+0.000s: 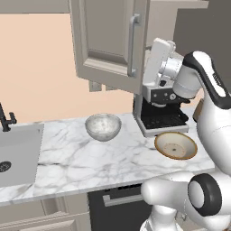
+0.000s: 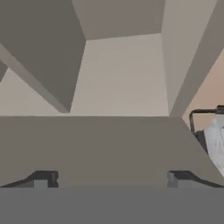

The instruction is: Open the cabinet. Pick the bowls from the counter and place them in the cabinet. Then close the cabinet.

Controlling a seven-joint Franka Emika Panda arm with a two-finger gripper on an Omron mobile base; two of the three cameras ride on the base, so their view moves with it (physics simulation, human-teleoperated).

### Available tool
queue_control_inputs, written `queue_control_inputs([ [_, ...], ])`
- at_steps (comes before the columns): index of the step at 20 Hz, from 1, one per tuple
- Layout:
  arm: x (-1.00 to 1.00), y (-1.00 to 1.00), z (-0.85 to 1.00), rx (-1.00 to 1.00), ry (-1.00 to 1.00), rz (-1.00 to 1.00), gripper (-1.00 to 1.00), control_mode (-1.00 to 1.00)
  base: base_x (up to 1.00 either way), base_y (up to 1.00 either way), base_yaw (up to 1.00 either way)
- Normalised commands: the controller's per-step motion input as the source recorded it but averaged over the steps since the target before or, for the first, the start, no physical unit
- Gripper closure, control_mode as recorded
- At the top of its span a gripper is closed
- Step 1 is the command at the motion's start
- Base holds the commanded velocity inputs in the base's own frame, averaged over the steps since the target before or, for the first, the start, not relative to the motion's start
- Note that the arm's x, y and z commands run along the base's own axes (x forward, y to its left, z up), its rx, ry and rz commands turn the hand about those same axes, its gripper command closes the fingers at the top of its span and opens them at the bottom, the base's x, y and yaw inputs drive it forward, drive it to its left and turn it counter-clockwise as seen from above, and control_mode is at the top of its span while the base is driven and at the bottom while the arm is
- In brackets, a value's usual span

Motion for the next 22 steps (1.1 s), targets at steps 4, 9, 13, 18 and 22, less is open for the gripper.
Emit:
queue_control_inputs([
  [4, 0.06, 0.21, -0.01, 0.1, 0.08, 0.12, -1.0, -1.0, 0.0, 0.0, 0.0],
  [9, -0.04, 0.51, 0.0, 0.09, 0.09, 0.13, -1.0, -1.0, 0.0, 0.0, 0.0],
  [13, -0.62, 0.84, 0.0, 0.12, 0.06, 0.16, -1.0, -1.0, 0.0, 0.0, 0.0],
  [18, -0.43, 1.0, 0.0, 0.0, 0.07, 0.11, -1.0, -1.0, 0.0, 0.0, 0.0],
  [22, -0.3, 1.0, 0.0, 0.0, 0.12, 0.1, -1.0, -1.0, 0.0, 0.0, 0.0],
])
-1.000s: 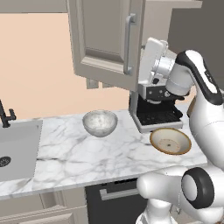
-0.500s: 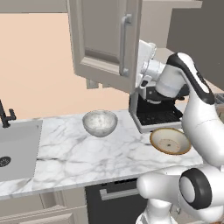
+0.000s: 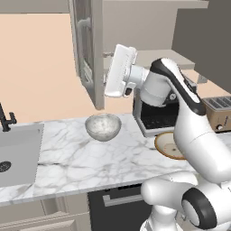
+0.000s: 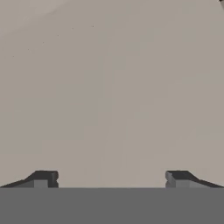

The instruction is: Open the cabinet. Pick the bowls from the counter and place them in the cabinet. Then close the cabinet.

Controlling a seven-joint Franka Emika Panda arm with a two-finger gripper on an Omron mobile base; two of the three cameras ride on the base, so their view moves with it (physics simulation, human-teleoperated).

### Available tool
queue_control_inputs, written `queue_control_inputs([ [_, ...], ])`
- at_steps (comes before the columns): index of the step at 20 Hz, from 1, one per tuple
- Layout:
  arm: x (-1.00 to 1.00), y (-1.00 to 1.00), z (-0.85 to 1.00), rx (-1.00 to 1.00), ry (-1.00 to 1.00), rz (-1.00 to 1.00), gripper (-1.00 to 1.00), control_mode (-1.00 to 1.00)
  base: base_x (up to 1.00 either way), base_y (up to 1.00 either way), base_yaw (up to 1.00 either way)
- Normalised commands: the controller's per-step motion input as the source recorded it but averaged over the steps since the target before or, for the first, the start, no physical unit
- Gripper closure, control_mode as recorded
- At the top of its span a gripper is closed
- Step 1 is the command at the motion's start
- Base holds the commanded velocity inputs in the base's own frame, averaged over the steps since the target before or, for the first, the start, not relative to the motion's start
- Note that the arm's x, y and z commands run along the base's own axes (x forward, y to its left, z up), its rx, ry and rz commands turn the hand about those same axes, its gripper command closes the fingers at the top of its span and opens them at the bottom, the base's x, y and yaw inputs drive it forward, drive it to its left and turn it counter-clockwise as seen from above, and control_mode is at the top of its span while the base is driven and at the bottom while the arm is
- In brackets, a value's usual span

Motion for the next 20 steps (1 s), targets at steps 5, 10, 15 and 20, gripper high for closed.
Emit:
queue_control_inputs([
  [5, 0.11, 0.78, 0.0, -0.01, 0.05, 0.0, -1.0, -1.0, 0.0, 0.0, 0.0],
  [10, -0.36, -0.04, 0.0, 0.0, -0.03, 0.0, -1.0, -1.0, 0.0, 0.0, 0.0],
  [15, -0.82, -0.74, 0.11, 0.0, -0.09, -0.07, -1.0, -1.0, 0.0, 0.0, 0.0],
  [20, -0.72, -0.85, 0.09, -0.04, 0.0, -0.09, -1.0, -1.0, 0.0, 0.0, 0.0],
])
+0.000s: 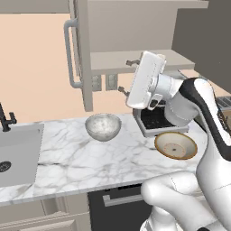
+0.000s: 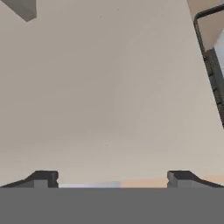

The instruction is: Open the cabinet. Pick the bowls from the counter and place them in the cabinet. Then close the cabinet.

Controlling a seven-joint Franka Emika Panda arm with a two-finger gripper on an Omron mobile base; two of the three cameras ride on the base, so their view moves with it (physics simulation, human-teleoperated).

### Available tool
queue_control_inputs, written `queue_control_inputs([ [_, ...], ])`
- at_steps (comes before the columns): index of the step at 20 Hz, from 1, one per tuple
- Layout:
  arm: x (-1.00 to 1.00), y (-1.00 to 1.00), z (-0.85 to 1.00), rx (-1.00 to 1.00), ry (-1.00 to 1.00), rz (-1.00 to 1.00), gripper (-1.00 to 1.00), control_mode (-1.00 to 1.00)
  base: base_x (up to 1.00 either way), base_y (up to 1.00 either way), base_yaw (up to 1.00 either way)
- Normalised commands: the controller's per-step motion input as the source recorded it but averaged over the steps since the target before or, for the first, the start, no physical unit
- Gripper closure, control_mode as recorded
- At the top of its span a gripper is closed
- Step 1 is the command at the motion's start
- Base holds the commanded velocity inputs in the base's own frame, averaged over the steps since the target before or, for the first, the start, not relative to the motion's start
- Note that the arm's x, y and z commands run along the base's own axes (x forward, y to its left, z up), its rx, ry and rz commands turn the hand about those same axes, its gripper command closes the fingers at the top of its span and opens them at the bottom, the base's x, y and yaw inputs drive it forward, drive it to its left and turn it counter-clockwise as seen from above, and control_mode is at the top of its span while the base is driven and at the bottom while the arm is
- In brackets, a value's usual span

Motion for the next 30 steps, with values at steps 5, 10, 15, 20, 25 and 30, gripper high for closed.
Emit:
queue_control_inputs([
  [5, -0.47, -1.0, 0.0, -0.17, 0.03, -0.12, -1.0, -1.0, 0.0, 0.0, 0.0],
  [10, -0.15, -0.76, 0.0, -0.26, 0.28, -0.2, -1.0, -1.0, 0.0, 0.0, 0.0],
  [15, 0.0, -0.35, -0.13, -0.31, 0.29, -0.26, -1.0, -1.0, 0.0, 0.0, 0.0],
  [20, 0.02, -0.03, -0.45, -0.42, 0.11, -0.21, -1.0, -1.0, 0.0, 0.0, 0.0],
  [25, 0.3, 0.0, -0.52, -0.48, 0.07, -0.12, -1.0, -1.0, 0.0, 0.0, 0.0],
  [30, 0.17, -0.18, -0.41, -0.31, 0.14, -0.01, -1.0, -1.0, 0.0, 0.0, 0.0],
])
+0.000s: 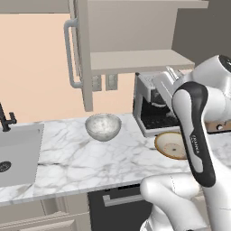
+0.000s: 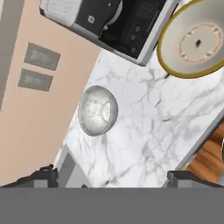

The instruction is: Open the cabinet. Pick the bowls from the counter and place them in the cabinet. Then close the cabinet.

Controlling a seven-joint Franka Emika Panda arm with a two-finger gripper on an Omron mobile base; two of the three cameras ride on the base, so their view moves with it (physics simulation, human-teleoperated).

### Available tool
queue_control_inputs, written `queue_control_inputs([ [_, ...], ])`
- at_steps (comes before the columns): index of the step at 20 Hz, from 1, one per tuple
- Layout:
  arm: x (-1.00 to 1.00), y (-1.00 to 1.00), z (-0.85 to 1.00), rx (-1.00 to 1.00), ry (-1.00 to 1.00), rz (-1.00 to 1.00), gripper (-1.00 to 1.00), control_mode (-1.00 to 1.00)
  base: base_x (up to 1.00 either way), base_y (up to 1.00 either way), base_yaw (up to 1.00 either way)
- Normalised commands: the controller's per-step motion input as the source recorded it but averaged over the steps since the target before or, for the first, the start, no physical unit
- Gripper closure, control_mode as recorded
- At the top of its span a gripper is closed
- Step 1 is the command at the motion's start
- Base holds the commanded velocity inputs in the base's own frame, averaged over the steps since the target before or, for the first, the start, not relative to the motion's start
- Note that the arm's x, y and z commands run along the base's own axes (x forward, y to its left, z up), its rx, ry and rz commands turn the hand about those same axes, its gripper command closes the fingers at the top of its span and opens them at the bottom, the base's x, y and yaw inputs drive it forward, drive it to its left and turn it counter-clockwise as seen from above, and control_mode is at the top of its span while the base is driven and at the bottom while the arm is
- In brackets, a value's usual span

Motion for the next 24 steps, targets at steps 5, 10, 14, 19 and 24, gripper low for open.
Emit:
queue_control_inputs([
  [5, 0.07, -0.12, -0.3, -0.29, 0.04, 0.0, -1.0, -1.0, 0.0, 0.0, 0.0],
  [10, 0.0, -0.15, -0.43, -0.2, 0.0, 0.0, -1.0, -1.0, 0.0, 0.0, 0.0],
  [14, 0.0, -0.19, -0.49, -0.14, 0.0, 0.0, -1.0, -1.0, 0.0, 0.0, 0.0],
  [19, -0.02, -0.5, -0.33, -0.01, -0.07, 0.0, -1.0, -1.0, 0.0, 0.0, 0.0],
  [24, -0.17, -0.58, -0.45, 0.08, -0.08, 0.0, -1.0, -1.0, 0.0, 0.0, 0.0],
])
